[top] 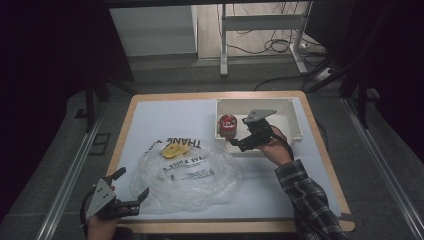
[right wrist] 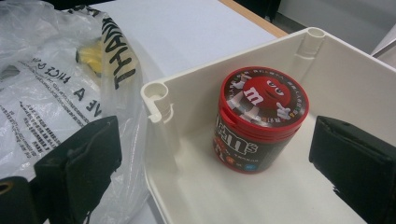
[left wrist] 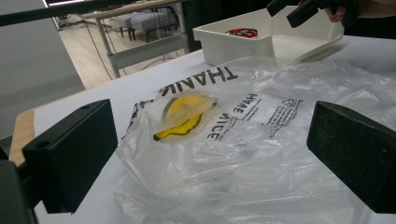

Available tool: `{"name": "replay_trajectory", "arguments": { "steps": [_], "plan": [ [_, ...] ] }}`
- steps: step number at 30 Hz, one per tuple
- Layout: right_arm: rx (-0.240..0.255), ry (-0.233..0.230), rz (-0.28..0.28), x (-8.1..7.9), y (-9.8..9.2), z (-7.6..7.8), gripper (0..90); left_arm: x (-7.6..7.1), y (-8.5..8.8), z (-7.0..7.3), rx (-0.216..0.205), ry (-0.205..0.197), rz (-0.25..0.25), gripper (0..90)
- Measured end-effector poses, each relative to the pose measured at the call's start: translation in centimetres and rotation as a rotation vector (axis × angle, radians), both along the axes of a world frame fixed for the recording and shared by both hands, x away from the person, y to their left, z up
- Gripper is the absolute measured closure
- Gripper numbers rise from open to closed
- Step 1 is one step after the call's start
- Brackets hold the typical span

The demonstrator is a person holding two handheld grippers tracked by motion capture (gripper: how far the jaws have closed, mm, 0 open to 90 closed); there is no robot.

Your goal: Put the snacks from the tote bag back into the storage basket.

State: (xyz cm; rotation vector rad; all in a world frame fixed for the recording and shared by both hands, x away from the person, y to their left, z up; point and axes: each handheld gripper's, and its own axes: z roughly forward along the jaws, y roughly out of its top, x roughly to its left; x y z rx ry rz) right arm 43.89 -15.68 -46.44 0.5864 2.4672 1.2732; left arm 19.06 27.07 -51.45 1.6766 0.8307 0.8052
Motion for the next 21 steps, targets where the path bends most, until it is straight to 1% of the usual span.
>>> {"name": "replay_trajectory", "arguments": {
  "steps": [5,21],
  "plan": [
    [0.011,-0.01,-0.01,-0.3,-0.4,0.1,2.8,0.0,0.0,0.0,-0.003,-0.003,-0.002,1.7],
    [0.026,-0.006,-0.02,-0.9,-1.4,-0.2,2.7,0.0,0.1,0.1,-0.013,-0.006,-0.006,1.6]
  ]
}}
